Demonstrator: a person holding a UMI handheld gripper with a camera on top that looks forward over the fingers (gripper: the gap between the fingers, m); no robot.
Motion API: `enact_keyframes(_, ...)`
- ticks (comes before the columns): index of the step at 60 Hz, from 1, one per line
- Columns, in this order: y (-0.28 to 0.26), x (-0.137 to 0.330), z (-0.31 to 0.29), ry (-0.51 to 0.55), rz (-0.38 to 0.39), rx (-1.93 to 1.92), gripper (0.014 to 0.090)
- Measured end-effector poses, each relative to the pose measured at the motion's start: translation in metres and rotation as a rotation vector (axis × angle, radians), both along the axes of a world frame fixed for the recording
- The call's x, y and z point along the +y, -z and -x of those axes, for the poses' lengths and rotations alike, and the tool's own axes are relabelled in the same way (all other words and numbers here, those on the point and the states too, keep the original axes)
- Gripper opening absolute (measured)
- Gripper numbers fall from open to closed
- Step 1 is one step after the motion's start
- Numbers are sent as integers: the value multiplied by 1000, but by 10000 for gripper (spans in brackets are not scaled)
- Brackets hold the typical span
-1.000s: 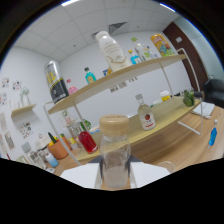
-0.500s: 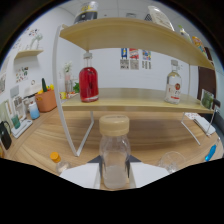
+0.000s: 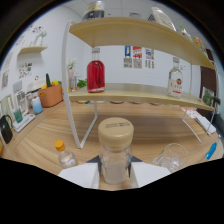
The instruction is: Make me a cup of Mount Fuji.
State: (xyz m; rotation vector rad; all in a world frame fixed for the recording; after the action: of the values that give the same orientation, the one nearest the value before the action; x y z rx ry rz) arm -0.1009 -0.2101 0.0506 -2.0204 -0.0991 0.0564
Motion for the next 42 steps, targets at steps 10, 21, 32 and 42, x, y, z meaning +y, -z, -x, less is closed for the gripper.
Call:
enact_keyframes(10, 2, -12, -1, -5, 34, 23, 673)
enact_keyframes(21, -40, -31, -7, 3, 7, 39, 862)
enact_keyframes(32, -89, -61, -28, 3, -31, 15, 863)
enact_keyframes(42, -110, -86, -70, 45, -17, 11, 863)
